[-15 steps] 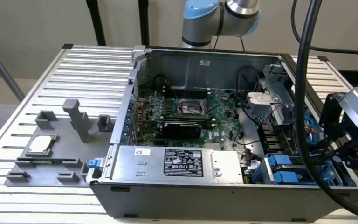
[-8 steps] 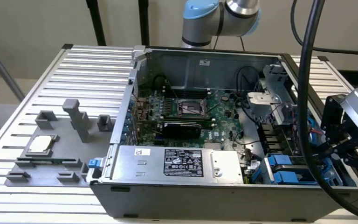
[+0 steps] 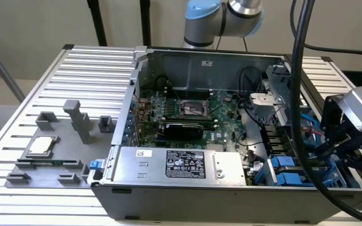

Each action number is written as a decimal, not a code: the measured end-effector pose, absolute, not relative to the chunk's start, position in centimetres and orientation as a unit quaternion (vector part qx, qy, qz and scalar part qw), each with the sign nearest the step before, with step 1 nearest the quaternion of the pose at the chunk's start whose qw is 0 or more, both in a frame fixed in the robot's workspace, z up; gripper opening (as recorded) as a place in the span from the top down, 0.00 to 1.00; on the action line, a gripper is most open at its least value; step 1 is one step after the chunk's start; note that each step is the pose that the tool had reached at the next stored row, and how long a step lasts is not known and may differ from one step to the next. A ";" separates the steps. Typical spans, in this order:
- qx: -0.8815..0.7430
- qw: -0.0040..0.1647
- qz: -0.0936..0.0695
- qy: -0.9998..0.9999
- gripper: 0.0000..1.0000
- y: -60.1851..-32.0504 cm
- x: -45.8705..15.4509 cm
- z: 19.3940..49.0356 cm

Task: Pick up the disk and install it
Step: 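Insert the first disk wire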

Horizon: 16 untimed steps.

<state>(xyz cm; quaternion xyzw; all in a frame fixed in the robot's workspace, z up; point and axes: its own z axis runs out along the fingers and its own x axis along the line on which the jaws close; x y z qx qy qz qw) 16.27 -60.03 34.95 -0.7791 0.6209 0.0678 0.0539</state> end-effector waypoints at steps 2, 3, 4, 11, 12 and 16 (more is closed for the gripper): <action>-0.779 0.054 0.068 0.621 1.00 -60.0 15.9 35.0; -0.779 0.054 0.068 0.621 1.00 -60.0 15.7 35.0; -0.778 0.054 0.068 0.622 1.00 -60.0 15.5 35.0; -0.760 0.054 0.068 0.644 1.00 -59.9 15.4 34.9; -0.757 0.054 0.068 0.647 1.00 -59.9 15.3 34.9; -0.748 0.051 0.065 0.658 1.00 -59.9 15.3 34.8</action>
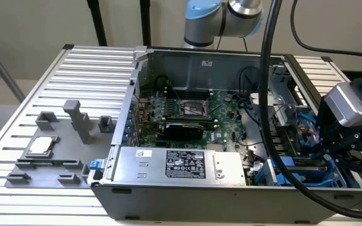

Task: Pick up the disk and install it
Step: 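Insert the first disk wire, then insert the second disk wire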

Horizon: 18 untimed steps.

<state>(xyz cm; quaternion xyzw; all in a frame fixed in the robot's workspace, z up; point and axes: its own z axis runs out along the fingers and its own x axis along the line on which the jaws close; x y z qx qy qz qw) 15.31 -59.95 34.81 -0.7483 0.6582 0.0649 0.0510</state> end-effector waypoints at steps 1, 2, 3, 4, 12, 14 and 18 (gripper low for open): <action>-0.747 0.049 0.063 0.660 1.00 -60.0 15.3 34.7; -0.746 0.047 0.062 0.661 1.00 -59.9 15.3 34.7; -0.746 0.045 0.060 0.661 1.00 -59.9 15.2 34.7; -0.747 0.041 0.056 0.662 1.00 -59.8 15.1 34.6; -0.748 0.010 0.029 0.663 1.00 -58.5 14.6 34.6; -0.747 0.007 0.026 0.664 1.00 -58.4 14.6 34.6; -0.745 0.005 0.024 0.666 1.00 -58.0 14.6 34.6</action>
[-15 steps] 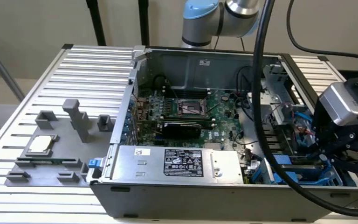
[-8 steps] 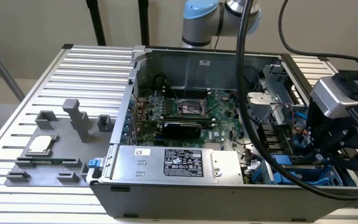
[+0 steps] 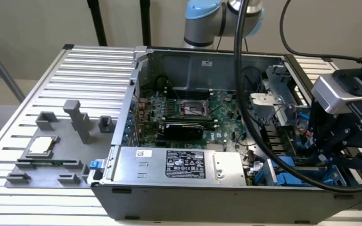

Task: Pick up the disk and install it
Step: 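Insert the second disk wire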

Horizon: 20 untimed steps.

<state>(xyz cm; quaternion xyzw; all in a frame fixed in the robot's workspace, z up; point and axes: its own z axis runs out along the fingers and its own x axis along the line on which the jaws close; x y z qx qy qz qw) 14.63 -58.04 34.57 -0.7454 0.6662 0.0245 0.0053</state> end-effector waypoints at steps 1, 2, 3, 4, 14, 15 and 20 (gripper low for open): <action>-0.744 0.005 0.024 0.667 1.00 -58.0 14.6 34.6; -0.743 0.005 0.025 0.669 1.00 -57.9 14.6 34.6; -0.741 0.006 0.024 0.671 1.00 -57.9 14.6 34.6; -0.738 0.006 0.024 0.674 1.00 -57.9 14.6 34.6; -0.708 0.006 0.024 0.706 1.00 -57.7 14.6 34.4; -0.706 0.007 0.023 0.708 1.00 -57.7 14.6 34.4; -0.701 0.008 0.021 0.713 1.00 -57.6 14.6 34.3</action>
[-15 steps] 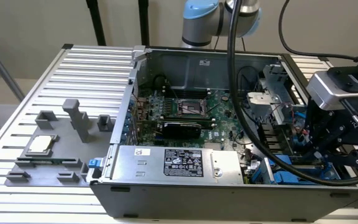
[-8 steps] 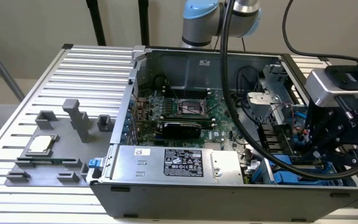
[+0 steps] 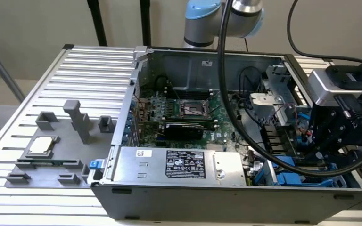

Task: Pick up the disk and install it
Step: 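Insert the second disk wire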

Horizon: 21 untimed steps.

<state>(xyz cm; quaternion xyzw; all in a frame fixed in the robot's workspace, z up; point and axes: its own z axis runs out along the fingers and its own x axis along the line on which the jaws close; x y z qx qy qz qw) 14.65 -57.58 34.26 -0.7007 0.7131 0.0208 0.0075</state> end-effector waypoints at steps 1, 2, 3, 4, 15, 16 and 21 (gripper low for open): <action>-0.700 0.007 0.020 0.713 1.00 -57.6 14.7 34.3; -0.700 0.007 0.019 0.714 1.00 -57.6 14.7 34.2; -0.700 0.007 0.019 0.714 1.00 -57.6 14.7 34.2; -0.700 0.006 0.018 0.714 1.00 -57.5 14.7 34.2; -0.699 0.006 0.014 0.715 1.00 -57.3 14.7 34.0; -0.698 0.006 0.014 0.716 1.00 -57.3 14.7 34.0; -0.696 0.003 0.011 0.718 1.00 -57.3 14.7 33.8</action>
